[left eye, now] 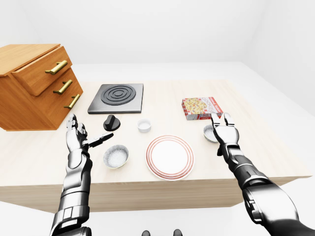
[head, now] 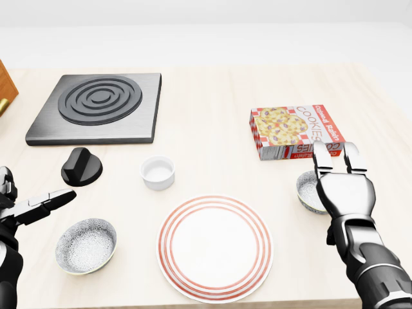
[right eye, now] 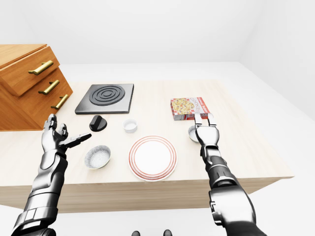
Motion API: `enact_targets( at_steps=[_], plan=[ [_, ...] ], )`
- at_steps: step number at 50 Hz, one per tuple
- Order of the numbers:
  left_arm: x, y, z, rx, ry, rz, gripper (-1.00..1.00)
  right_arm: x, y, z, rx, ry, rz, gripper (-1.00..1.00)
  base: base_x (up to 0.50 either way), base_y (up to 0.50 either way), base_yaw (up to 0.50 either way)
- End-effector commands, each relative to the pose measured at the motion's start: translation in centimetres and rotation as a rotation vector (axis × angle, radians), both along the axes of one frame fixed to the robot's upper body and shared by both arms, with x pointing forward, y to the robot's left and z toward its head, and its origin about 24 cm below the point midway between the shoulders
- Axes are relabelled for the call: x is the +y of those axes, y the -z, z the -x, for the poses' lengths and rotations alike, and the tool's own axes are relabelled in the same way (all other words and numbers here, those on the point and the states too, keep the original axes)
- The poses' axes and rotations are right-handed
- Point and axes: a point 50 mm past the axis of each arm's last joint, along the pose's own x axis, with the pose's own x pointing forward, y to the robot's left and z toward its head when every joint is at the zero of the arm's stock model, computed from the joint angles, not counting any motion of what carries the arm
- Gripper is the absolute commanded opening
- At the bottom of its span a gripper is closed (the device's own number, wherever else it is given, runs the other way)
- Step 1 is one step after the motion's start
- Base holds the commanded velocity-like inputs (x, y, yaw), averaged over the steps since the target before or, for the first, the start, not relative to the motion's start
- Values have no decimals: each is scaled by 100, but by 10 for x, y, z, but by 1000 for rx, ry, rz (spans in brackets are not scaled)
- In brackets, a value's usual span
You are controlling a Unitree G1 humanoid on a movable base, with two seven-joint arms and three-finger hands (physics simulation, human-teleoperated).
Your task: Pick the akita bowl next to the plate and place it on the plate.
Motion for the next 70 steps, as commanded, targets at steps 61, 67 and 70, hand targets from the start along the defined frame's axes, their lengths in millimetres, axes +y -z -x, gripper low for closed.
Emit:
enact_targets(
  at_steps=[61, 67, 70],
  plan=[
    [-4, -3, 4, -1, 22, 20, 100, 1, -229, 25, -783, -48, 431, -100, 0, 0, 0],
    [-2, 1, 3, 0, 21, 23, 100, 30, -302, 77, -982, -87, 423, -100, 0, 0, 0],
    [-2, 1, 3, 0, 21, 23, 100, 30, -302, 77, -983, -87, 423, -100, 0, 0, 0]
  ],
)
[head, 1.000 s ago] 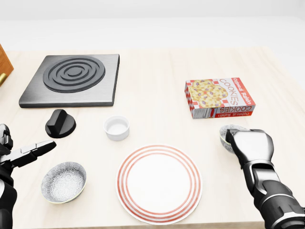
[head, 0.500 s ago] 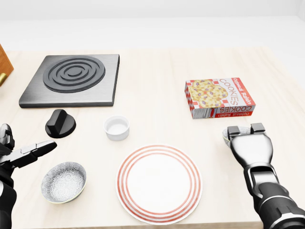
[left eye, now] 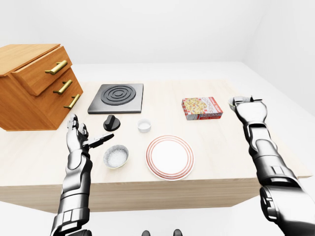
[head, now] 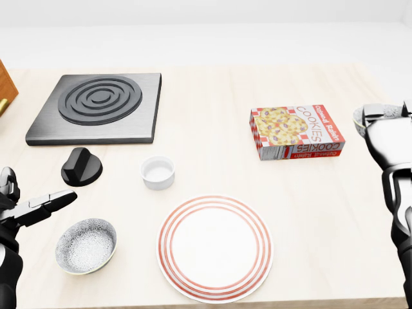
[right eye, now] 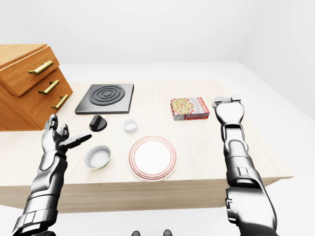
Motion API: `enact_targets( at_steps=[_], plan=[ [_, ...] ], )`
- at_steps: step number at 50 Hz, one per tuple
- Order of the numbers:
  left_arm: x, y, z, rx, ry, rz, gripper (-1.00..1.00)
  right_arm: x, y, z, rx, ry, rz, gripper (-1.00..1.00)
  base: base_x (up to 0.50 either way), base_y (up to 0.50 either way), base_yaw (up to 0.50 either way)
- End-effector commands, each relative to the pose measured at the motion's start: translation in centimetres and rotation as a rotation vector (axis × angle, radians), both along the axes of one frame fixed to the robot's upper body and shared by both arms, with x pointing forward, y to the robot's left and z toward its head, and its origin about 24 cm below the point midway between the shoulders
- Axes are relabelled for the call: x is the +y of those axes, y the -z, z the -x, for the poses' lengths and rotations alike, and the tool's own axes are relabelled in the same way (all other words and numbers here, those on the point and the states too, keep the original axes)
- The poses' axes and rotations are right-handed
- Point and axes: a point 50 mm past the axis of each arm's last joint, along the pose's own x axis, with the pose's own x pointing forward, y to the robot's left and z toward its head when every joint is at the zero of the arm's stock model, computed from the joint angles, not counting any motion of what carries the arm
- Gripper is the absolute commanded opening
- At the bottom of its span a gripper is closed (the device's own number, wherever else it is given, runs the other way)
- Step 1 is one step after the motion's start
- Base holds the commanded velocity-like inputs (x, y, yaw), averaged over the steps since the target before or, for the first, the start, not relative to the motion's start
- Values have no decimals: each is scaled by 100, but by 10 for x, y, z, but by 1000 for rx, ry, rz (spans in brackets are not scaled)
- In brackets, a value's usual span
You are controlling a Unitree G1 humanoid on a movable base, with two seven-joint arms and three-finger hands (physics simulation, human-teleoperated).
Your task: Pick the akita bowl next to the plate and place it on the plate.
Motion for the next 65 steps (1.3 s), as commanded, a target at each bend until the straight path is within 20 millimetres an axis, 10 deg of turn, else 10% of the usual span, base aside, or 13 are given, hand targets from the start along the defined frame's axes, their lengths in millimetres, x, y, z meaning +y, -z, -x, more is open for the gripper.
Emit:
enact_targets(
  at_steps=[1, 6, 24, 50, 65],
  plan=[
    [1, 2, -1, 0, -1, 1, 100, 77, -213, 94, -838, -305, 209, -100, 0, 0, 0],
    [1, 2, 0, 0, -2, 3, 100, 119, -216, 114, -883, -437, 212, -100, 0, 0, 0],
    [1, 0, 1, 3, -6, 8, 100, 163, -192, 118, -893, -575, 95, -100, 0, 0, 0],
    [2, 4, -1, 5, -6, 9, 100, 183, -164, 114, -831, -630, -13, -100, 0, 0, 0],
    [2, 4, -1, 4, -5, 10, 100, 191, -115, 102, -727, -657, -77, -100, 0, 0, 0]
  ],
)
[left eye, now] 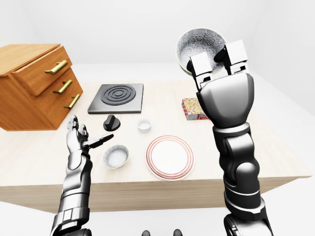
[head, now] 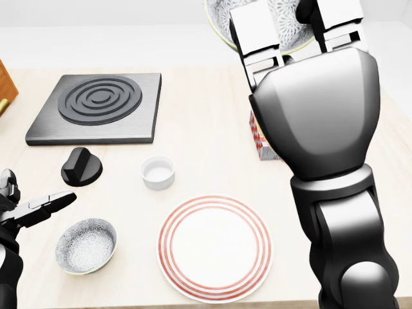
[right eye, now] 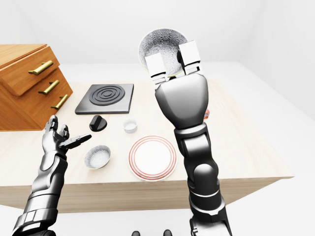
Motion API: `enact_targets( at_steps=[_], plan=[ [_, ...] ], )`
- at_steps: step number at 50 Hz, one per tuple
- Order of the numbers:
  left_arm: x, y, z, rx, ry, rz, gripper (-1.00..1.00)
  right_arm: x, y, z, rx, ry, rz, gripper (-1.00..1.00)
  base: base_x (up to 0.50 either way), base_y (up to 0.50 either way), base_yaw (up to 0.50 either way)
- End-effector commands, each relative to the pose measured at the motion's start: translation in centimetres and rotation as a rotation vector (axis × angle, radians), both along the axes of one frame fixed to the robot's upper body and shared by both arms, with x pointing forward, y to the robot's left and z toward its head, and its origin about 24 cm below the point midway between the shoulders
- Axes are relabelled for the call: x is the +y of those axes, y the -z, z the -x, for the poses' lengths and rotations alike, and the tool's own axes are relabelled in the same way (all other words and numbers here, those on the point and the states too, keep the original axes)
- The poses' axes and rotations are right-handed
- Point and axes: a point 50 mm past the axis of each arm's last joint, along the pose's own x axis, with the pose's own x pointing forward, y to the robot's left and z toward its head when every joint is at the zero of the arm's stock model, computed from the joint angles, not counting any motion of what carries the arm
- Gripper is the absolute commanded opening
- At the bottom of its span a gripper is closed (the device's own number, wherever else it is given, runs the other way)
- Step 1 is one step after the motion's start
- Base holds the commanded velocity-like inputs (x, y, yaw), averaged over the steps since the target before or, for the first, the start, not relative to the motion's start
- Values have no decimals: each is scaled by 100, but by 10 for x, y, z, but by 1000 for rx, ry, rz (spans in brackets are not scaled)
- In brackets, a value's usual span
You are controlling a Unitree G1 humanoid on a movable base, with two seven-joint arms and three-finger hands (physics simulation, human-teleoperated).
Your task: Pick the akita bowl next to the plate and place it on the plate.
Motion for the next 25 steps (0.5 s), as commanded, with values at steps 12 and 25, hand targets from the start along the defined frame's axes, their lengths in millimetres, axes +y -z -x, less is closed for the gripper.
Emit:
enact_targets(
  at_steps=[12, 25],
  plan=[
    [0, 1, 0, -1, 1, 1, 100, 13, 65, -5, 143, -94, -48, -100, 0, 0, 0],
    [-1, -1, 1, 0, 1, 0, 100, 20, 112, -7, 185, -123, -19, -100, 0, 0, 0]
  ],
)
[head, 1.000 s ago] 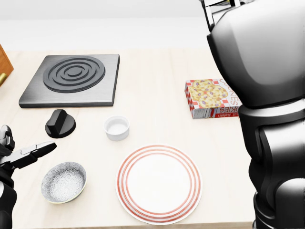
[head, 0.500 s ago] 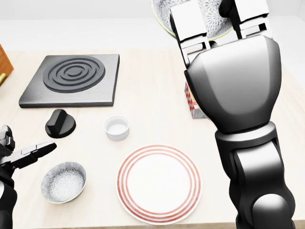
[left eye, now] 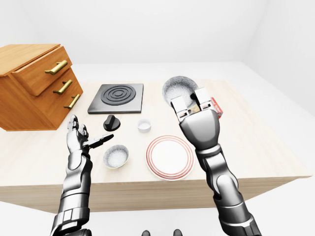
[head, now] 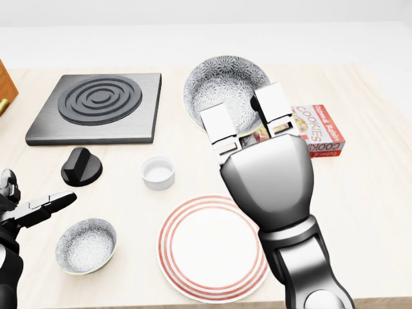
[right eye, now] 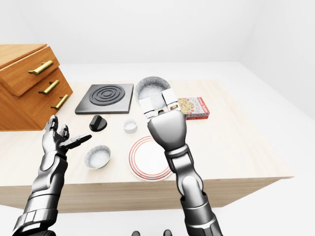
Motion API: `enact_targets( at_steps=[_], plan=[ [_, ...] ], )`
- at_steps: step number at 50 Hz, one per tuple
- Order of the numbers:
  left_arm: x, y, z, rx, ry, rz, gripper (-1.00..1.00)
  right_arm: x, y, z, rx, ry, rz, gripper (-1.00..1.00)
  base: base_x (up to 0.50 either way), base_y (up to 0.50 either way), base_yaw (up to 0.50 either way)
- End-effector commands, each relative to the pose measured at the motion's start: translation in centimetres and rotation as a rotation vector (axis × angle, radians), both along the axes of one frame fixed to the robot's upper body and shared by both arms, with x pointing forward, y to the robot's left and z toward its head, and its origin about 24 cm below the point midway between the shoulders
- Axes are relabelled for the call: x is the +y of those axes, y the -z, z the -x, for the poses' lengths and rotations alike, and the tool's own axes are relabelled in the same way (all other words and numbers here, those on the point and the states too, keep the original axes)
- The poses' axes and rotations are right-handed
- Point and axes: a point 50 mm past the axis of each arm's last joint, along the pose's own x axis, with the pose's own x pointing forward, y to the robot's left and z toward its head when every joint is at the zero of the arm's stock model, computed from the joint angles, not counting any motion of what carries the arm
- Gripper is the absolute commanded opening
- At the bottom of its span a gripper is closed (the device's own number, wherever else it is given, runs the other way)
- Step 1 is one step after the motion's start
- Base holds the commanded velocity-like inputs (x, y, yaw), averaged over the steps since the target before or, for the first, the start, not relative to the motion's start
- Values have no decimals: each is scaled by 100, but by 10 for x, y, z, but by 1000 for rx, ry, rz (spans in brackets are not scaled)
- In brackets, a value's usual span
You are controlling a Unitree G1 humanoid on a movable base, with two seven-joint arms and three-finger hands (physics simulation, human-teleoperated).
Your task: Pick the akita bowl next to the plate and place it on the plate.
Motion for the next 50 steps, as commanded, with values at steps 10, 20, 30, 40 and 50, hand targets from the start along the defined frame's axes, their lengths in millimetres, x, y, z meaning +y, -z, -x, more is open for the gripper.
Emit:
enact_targets(
  at_steps=[10, 20, 30, 40, 50],
  plan=[
    [0, 2, -1, 1, 1, 0, 100, 8, 56, -10, 105, -63, 1, -100, 0, 0, 0],
    [-1, -3, 1, 0, 1, 0, 100, 16, 77, -8, 191, -85, 10, -100, 0, 0, 0],
    [-1, -3, 1, 0, 1, 0, 100, 15, 86, -7, 232, -85, 14, -100, 0, 0, 0],
    [-1, -1, 0, 1, 1, 1, 100, 14, 97, -5, 281, -84, 18, -100, 0, 0, 0],
    [-1, -2, 1, 1, 1, 0, 100, 13, 100, -3, 290, -83, 11, -100, 0, 0, 0]
  ],
)
